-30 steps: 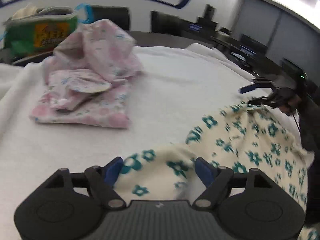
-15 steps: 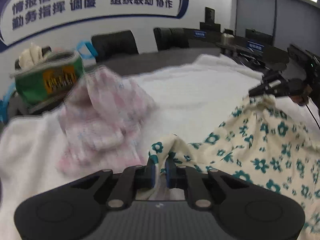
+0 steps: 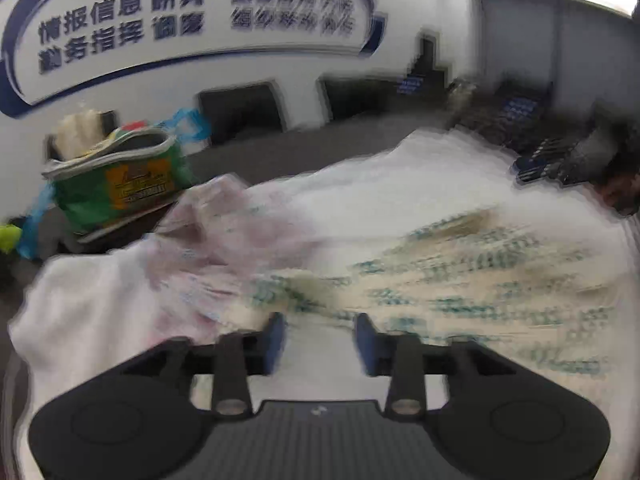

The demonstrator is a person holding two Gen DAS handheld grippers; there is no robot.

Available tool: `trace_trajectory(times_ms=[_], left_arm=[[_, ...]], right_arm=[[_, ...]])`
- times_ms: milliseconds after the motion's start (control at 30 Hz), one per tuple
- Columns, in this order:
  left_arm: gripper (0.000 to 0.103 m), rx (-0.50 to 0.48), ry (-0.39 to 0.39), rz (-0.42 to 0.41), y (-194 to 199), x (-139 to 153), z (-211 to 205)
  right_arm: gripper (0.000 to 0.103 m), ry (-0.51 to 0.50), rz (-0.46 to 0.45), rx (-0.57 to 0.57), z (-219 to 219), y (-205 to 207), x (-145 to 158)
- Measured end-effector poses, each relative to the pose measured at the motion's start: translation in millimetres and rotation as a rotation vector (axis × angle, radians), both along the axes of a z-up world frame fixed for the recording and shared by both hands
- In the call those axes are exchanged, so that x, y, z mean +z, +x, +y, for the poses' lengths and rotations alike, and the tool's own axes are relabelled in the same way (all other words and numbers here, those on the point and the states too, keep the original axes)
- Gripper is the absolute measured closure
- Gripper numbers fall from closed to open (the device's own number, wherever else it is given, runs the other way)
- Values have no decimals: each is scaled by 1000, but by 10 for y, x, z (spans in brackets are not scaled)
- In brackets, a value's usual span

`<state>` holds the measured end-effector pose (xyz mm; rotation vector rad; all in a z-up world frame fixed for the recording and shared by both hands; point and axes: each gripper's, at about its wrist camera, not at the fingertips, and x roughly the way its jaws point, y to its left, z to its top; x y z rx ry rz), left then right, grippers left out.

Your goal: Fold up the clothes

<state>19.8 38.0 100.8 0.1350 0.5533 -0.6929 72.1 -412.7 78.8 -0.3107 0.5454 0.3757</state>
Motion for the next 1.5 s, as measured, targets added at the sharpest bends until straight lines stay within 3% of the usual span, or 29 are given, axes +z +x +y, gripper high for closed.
trace_trajectory(times_ms=[33, 100, 133, 267, 367, 400, 433, 467, 500, 533, 800, 867, 933, 967, 1033, 1100, 1167, 1200, 1267, 1300, 1400, 1500], left_arm=[[36, -54, -73, 0, -295, 17, 73], [34, -166, -138, -29, -842, -70, 80], [33, -192, -115, -51, -1053, -158, 2], [35, -240, 46, -77, -1473, -559, -403], [37, -239, 26, -2, -1427, -739, -458], [56, -223, 34, 25, -1395, -785, -455], [91, -207, 43, 52, -1363, -832, -452], [101, -191, 44, 78, -1329, -863, -425], [100, -182, 24, 97, -1305, -870, -366], [101, -183, 4, 104, -1307, -857, -305], [99, -218, 4, 114, -1442, -873, -129], [96, -200, -38, 132, -1380, -805, -55], [89, -163, -139, 92, -1360, -618, 42], [83, -143, -203, 48, -1367, -495, 50], [56, -91, -225, -35, -1369, -296, -201], [52, -47, -212, -92, -1345, -144, -564], [52, -45, -172, -69, -1245, -130, -1036], [52, -48, -151, -48, -1186, -154, -1245], [54, -23, -115, -20, -1071, -200, -1522], [54, 6, -110, -14, -1021, -212, -1564], [55, 98, -145, 57, -755, -224, -1525], [55, 160, -167, 176, -385, -296, -1537]], right_arm=[[63, 47, -12, 35, -89, -276, 95], [50, 86, -10, 147, -160, -892, 140], [45, 83, -1, 201, -151, -1183, 117], [43, -3, 49, 297, 90, -1914, -213], [44, -34, 43, 280, 244, -1947, -437], [47, -44, 41, 275, 296, -1958, -512], [64, -55, 38, 269, 347, -1969, -586], [76, -51, 38, 260, 384, -1944, -638], [95, -31, 43, 241, 397, -1868, -653], [98, -11, 56, 223, 387, -1806, -654], [99, -33, 116, 262, 317, -2153, -461], [93, -31, 120, 287, 336, -2157, -400], [66, -21, 111, 324, 352, -2174, -319], [62, 6, 90, 331, 359, -2170, -264], [60, 116, 10, 315, 369, -2128, -119], [60, 159, -18, 223, 458, -1957, -88], [61, 95, -7, 121, 648, -1705, -188], [63, 64, 4, 78, 738, -1578, -263], [95, 19, 45, -19, 911, -1323, -419], [102, -11, 74, -59, 998, -1234, -491], [102, -62, 34, -3, 1241, -1308, -466], [101, 12, 69, 31, 1341, -1311, -431]])
